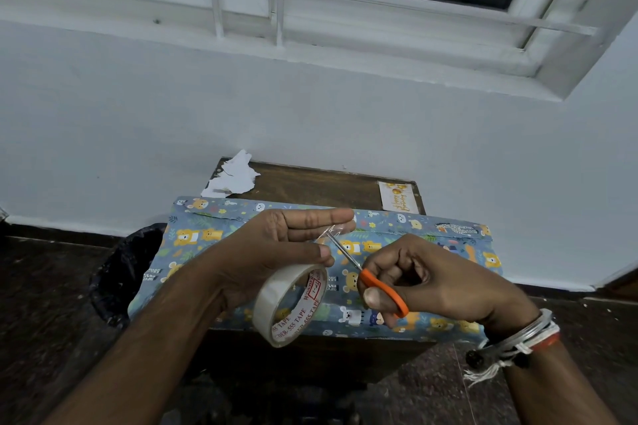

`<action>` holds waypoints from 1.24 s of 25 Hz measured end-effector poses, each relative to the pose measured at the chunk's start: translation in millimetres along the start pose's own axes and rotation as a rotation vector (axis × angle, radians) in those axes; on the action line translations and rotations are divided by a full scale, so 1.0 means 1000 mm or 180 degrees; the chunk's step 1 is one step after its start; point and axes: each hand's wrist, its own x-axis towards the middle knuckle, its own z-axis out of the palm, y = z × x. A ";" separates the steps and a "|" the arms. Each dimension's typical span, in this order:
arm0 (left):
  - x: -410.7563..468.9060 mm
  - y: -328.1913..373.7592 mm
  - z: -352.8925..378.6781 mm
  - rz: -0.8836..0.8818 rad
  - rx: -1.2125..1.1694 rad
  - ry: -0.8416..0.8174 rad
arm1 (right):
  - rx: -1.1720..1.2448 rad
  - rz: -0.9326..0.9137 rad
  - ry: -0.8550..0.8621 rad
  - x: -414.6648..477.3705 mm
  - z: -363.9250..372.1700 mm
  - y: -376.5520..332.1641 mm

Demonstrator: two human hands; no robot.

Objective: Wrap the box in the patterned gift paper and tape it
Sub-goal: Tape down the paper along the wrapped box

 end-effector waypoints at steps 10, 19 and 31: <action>0.000 0.000 0.000 0.0044 0.0038 -0.0002 | -0.0232 0.0114 0.0087 0.001 0.004 -0.003; -0.001 -0.004 -0.012 0.0185 0.0050 0.0128 | -0.1313 0.0493 0.1155 -0.002 0.004 0.000; -0.004 -0.005 -0.015 0.0533 -0.0190 0.0282 | -0.2761 0.0966 0.1739 0.042 0.022 -0.013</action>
